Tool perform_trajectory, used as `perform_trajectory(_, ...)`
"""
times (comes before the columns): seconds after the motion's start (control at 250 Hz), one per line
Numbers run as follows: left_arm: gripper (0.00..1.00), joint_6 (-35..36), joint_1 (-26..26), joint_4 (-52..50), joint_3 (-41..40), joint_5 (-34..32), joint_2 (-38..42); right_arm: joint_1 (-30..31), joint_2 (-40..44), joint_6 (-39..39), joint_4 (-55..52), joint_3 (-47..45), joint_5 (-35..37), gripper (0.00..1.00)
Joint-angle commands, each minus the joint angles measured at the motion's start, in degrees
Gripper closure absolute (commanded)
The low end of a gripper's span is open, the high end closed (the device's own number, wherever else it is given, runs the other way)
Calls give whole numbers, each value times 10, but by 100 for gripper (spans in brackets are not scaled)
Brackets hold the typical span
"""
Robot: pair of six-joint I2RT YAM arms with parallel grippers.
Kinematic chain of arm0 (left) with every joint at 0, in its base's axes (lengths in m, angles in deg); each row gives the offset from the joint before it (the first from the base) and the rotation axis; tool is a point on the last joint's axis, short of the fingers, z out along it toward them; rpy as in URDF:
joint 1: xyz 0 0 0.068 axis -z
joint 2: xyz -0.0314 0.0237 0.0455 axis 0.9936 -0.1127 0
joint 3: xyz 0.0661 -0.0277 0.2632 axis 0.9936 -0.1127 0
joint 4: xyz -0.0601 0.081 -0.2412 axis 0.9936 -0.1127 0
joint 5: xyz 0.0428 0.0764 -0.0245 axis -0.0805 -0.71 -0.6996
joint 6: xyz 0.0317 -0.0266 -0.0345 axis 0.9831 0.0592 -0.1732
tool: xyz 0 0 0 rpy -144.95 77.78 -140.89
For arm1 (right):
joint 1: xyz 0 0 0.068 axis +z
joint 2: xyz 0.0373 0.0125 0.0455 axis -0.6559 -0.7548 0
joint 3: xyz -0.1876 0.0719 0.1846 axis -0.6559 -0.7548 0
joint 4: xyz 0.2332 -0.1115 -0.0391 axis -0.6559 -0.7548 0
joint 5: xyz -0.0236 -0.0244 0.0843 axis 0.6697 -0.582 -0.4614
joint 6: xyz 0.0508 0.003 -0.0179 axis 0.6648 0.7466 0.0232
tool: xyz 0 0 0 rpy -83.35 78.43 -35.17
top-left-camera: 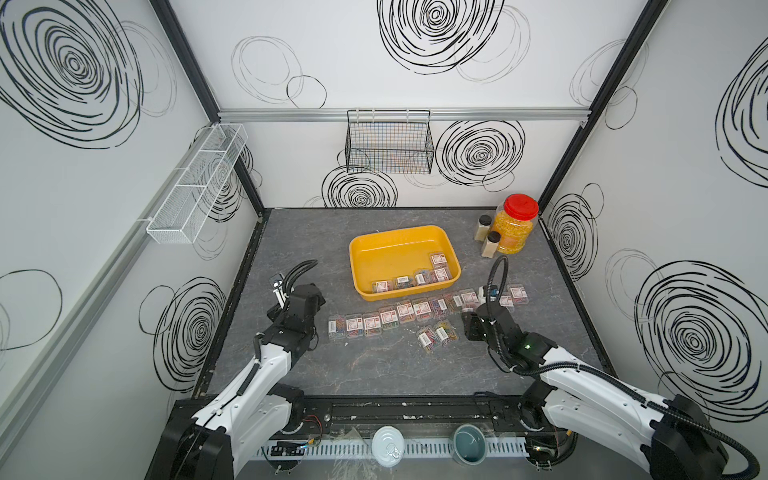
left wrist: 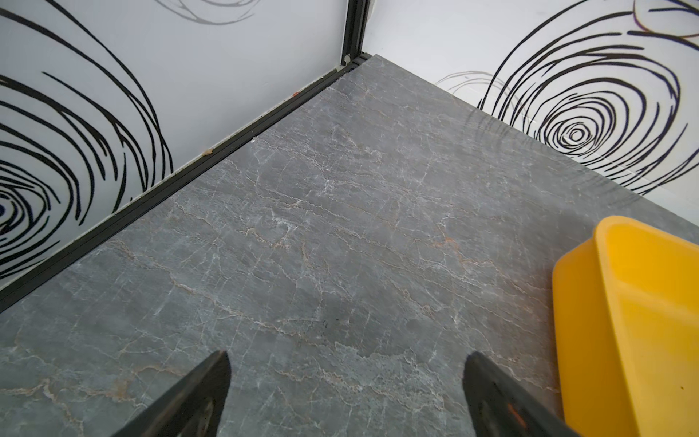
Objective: Take the paper clips out of the storage box
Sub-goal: Place the boxed paper clips at the center of the board.
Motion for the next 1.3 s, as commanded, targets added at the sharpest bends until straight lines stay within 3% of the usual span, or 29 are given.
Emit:
perform_trajectory(0.0,1,-14,0,0,-5,-19,12,10,2,42,40,-14,-8,53)
perform_trajectory(0.324,1,-13,0,0,0,-20,0,47,-12,77,57,-55,48,51)
perform_trajectory(1.115,1,-17,11,-7,7,-34,-11,46,-152,73,94,-21,44,45)
perform_trajectory(1.295,1,-20,13,-11,8,-40,-11,42,-140,70,96,-19,42,33)
